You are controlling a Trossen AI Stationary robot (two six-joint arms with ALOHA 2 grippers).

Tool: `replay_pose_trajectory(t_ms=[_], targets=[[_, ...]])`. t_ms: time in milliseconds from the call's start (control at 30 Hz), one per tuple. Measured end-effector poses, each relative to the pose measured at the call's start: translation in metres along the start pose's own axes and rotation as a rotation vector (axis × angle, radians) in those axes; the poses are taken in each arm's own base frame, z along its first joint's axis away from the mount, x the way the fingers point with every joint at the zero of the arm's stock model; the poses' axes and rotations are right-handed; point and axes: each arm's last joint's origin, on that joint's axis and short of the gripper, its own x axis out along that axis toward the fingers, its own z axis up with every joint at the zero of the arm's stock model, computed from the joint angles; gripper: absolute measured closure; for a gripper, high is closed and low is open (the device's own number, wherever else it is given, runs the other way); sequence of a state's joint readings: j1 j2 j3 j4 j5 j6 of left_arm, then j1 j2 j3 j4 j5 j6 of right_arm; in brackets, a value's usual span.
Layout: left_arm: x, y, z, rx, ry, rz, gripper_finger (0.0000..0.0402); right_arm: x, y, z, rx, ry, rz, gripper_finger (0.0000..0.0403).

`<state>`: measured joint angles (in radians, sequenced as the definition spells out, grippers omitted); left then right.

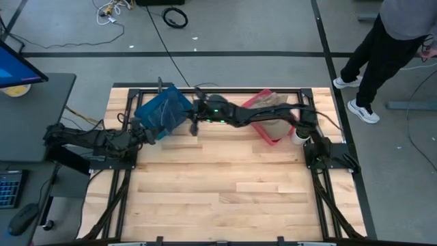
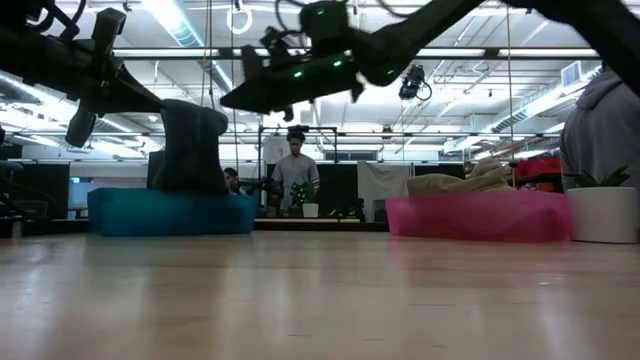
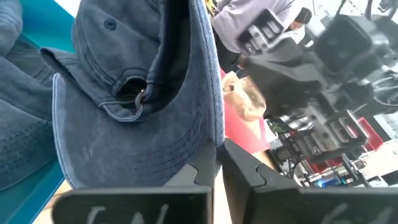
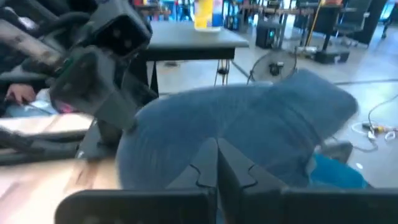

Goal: Pick & Place hat
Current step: Put the blue cap into the blue bin

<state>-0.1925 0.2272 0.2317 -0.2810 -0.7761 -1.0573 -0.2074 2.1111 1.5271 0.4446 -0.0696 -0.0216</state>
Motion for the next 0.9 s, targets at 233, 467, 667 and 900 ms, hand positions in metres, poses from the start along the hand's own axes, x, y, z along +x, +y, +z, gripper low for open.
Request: replay_pose_trajectory(t_ms=[233,467,667,900], targets=[[0.0,0.0,0.0,-0.01,-0.009,0.007,0.0378,0.045,0.002,0.0,0.0,-0.07,0.043,0.0401],[0.0,0.001,0.001,-0.009,-0.03,0.019,0.0374,0.057,0.017,0.013,-0.067,-0.074,0.063,0.0402],[0.0,0.001,0.001,-0.004,-0.031,0.018,0.0364,0.057,0.006,0.01,-0.059,-0.041,0.03,0.0402],[0.0,0.0,0.001,-0.005,-0.033,0.017,0.0362,0.061,-0.001,0.0,-0.038,-0.02,0.021,0.0403]])
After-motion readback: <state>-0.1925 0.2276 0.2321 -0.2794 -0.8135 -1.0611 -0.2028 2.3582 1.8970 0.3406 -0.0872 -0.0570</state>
